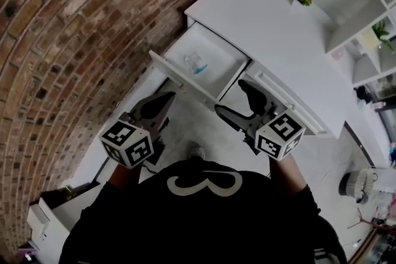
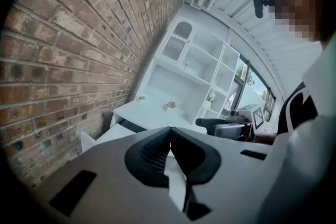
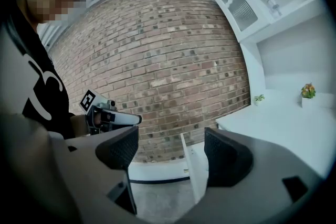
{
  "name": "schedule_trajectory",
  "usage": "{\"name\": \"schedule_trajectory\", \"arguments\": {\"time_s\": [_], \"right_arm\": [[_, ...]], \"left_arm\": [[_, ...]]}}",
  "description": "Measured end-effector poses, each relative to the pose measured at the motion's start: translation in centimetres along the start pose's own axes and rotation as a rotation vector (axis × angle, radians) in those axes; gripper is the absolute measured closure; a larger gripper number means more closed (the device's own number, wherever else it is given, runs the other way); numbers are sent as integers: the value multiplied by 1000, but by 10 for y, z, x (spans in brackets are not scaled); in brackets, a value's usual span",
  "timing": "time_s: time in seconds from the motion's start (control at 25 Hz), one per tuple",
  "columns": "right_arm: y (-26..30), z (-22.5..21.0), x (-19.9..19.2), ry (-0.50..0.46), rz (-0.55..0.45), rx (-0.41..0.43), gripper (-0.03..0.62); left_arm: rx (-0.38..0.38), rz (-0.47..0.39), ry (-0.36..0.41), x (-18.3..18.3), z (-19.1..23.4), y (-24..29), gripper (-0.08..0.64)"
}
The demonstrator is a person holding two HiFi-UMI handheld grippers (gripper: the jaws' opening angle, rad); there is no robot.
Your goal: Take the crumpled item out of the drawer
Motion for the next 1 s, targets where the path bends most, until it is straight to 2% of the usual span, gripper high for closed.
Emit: {"name": "schedule_trajectory", "arguments": {"time_s": [0.36,0.56,1.0], "right_arm": [[38,-36,-12,-29,91,-61,216],[60,-57,-23,-45,143,-93,222],[121,-120,-60,26,251,-61,229]], "left_arm": [[29,19,-1,-8,33,18,557],[73,5,-32,-14,42,16,557],[170,24,-85,-11,79,31,557]]}}
Point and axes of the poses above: the fingertips, and each gripper's own axes: y forward along the fingers, z to its left, x out of its top, the point moved 6 cm from there along -y, backward along the fingers, and after that the axes turned 5 degrees about x, right-handed, at the moved point
